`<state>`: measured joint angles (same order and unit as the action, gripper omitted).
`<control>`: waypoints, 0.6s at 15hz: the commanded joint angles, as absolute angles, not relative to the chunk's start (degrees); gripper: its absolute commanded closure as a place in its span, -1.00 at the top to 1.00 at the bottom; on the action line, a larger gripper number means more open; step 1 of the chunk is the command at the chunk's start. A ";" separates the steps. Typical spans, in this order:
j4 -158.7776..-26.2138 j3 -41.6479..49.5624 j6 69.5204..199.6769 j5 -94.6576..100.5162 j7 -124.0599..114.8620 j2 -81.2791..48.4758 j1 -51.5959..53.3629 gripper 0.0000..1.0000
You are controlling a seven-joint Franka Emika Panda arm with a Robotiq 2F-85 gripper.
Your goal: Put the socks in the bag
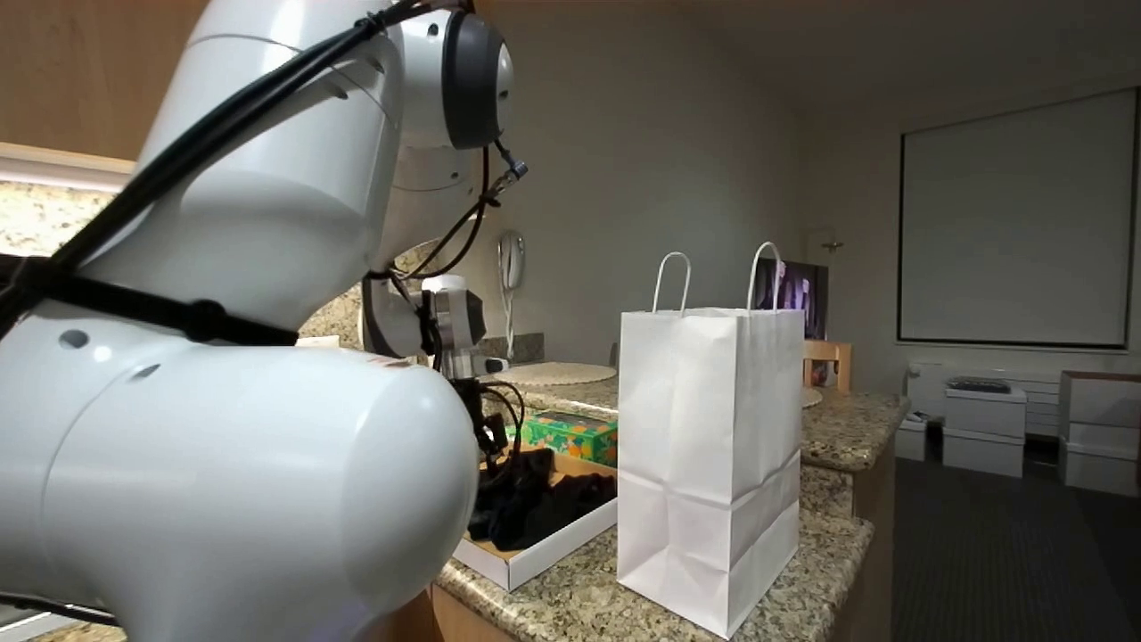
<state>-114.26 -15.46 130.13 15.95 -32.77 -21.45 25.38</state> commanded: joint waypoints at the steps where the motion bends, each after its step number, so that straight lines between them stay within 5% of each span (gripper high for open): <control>1: -125.96 -14.53 138.30 13.48 -29.21 -18.20 23.98 1.00; 2: -127.58 -14.25 139.37 13.26 -28.45 -18.34 23.73 1.00; 3: -128.88 -14.13 140.61 12.79 -26.87 -18.65 23.22 0.50; 9: -132.04 -14.53 143.09 9.01 -18.53 -16.65 21.08 -0.17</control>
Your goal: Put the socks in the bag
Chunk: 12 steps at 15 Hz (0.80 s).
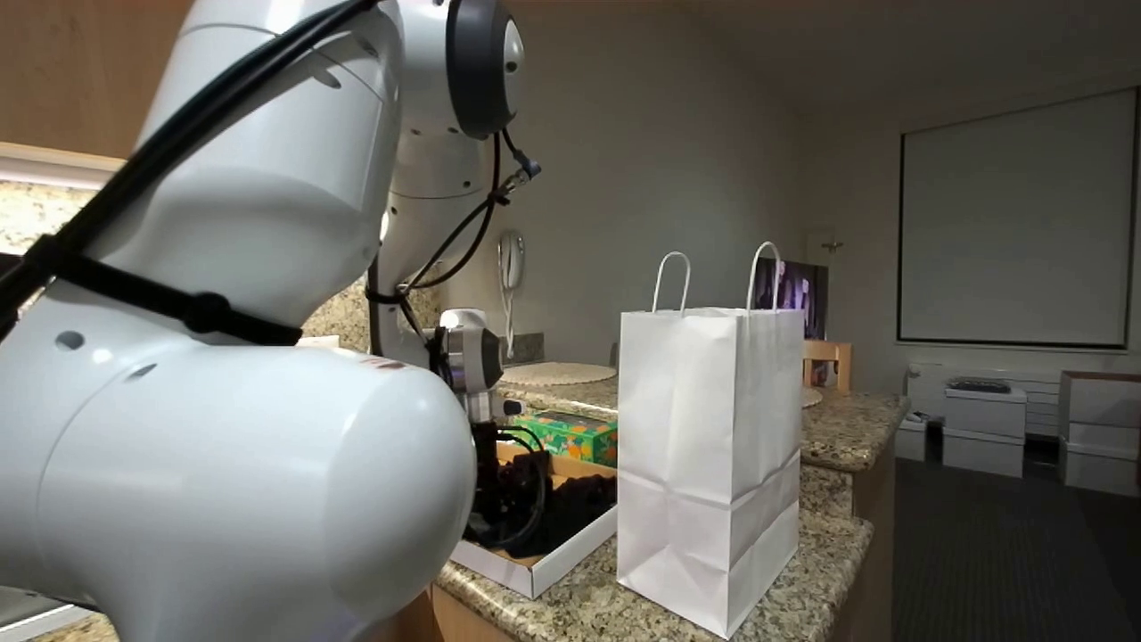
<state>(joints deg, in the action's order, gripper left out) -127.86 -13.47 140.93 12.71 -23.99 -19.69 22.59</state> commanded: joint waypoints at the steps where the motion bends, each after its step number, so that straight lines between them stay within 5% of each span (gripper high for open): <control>1: -131.94 -14.85 142.83 7.93 -16.68 -16.43 20.70 -0.32; 5: -126.85 -16.94 139.07 1.50 -6.70 -17.48 18.91 -0.79; 12: -113.52 -16.59 125.29 1.20 -3.98 -19.62 19.45 -0.78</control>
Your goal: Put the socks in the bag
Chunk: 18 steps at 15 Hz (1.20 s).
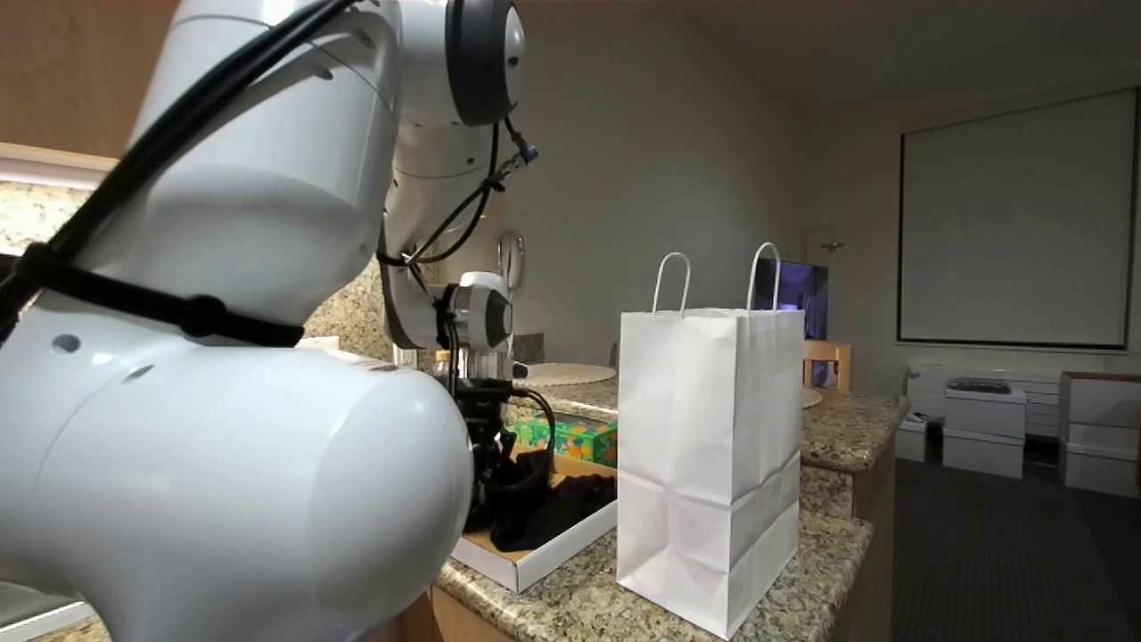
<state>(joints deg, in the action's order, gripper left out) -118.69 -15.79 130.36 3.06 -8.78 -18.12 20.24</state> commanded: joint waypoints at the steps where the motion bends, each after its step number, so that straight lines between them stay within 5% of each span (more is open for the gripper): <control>1: -111.98 -16.65 123.82 1.21 -3.05 -19.84 19.48 -0.77; 18: -86.37 -14.29 79.11 15.10 0.00 -3.00 17.80 -0.79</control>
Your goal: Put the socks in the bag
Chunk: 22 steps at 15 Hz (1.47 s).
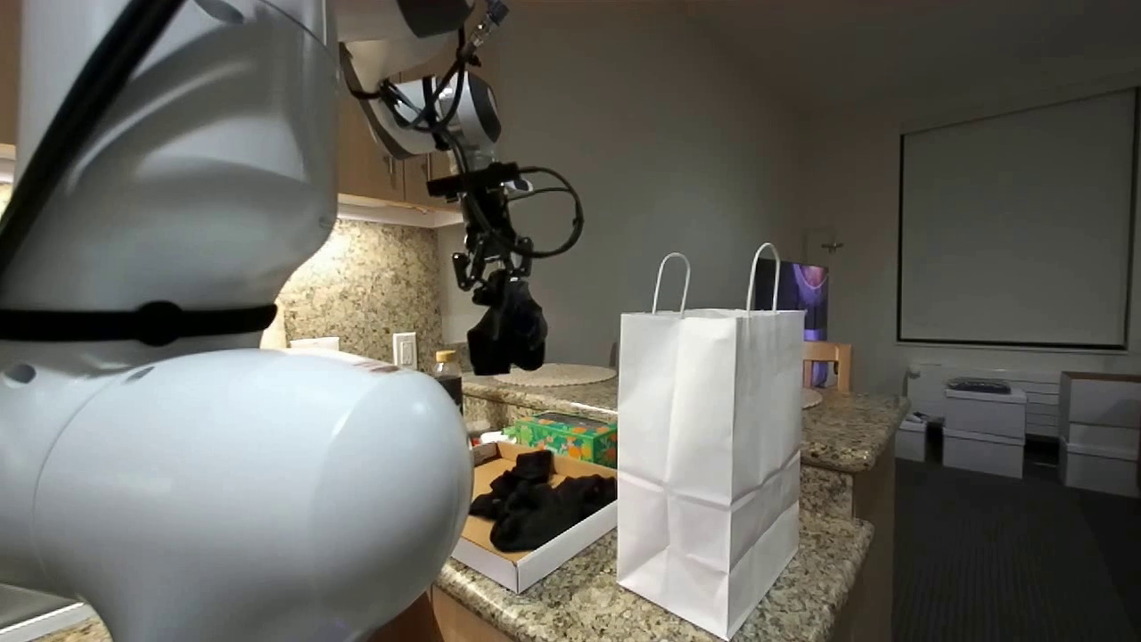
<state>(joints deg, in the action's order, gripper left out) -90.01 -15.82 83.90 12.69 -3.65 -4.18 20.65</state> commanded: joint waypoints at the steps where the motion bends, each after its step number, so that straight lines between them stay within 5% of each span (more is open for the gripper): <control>1: -84.44 -13.58 77.62 15.80 0.84 -3.28 16.95 -0.79; 12: -82.04 0.09 85.55 13.56 26.45 0.42 1.82 -0.80; 22: -82.50 4.48 89.82 12.74 32.53 4.68 0.00 -0.81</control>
<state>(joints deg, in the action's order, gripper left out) -79.68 4.28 88.16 13.70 29.89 2.66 0.05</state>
